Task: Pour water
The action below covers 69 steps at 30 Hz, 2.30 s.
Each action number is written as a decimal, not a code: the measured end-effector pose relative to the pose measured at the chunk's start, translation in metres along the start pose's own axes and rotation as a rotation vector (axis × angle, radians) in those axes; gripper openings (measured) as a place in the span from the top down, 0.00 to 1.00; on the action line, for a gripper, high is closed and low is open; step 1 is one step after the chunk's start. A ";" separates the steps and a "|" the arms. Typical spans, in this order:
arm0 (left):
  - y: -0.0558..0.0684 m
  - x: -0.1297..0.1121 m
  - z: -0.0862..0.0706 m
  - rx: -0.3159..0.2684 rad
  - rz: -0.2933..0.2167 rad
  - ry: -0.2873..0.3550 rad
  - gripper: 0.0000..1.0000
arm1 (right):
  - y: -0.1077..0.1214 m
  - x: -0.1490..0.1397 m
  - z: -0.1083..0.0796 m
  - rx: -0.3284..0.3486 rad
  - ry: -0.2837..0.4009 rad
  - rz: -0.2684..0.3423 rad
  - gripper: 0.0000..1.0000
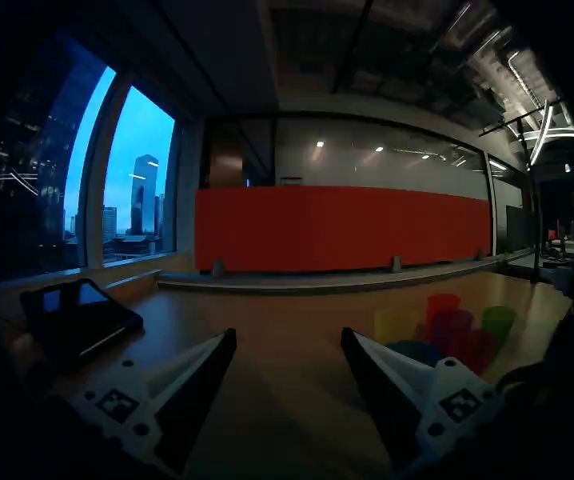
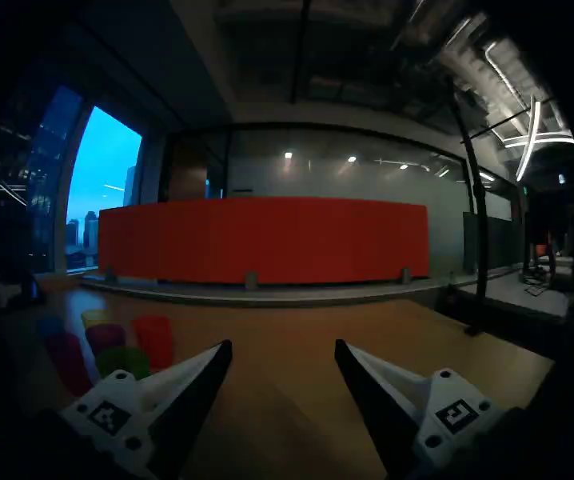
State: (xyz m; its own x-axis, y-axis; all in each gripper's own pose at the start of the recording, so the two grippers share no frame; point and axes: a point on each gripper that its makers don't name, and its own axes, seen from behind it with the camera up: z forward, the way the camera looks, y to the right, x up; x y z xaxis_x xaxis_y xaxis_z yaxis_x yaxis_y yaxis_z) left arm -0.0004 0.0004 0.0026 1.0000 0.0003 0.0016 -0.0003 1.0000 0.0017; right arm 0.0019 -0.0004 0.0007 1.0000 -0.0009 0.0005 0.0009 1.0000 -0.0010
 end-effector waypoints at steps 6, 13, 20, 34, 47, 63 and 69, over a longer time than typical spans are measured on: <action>-0.007 0.000 0.003 0.028 -0.008 -0.015 0.03 | 0.001 -0.002 0.002 -0.008 -0.020 -0.006 0.01; -0.013 0.030 0.008 0.031 -0.032 -0.017 0.03 | 0.003 0.028 0.002 -0.002 -0.027 -0.005 0.01; -0.010 0.075 0.014 0.002 -0.053 -0.017 0.03 | 0.004 0.071 0.006 0.023 -0.048 0.035 0.01; -0.014 0.183 0.027 -0.020 -0.051 0.010 0.03 | 0.004 0.170 0.020 0.078 -0.061 0.055 0.01; -0.002 0.258 0.034 -0.081 -0.072 0.019 0.03 | 0.011 0.236 0.025 0.081 -0.018 0.019 0.01; 0.052 0.260 0.028 -0.325 -0.056 0.004 0.03 | -0.044 0.245 0.007 0.363 -0.018 -0.011 0.01; 0.066 0.254 0.020 -0.398 -0.030 -0.010 0.03 | -0.061 0.251 -0.004 0.460 -0.018 0.001 0.01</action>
State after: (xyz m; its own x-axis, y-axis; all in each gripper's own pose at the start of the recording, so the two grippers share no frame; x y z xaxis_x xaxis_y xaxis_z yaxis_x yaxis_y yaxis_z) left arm 0.2536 0.0663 0.0233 0.9995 -0.0272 0.0169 0.0317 0.9219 -0.3860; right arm 0.2524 -0.0620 -0.0028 0.9998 -0.0042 0.0183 -0.0044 0.8967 0.4426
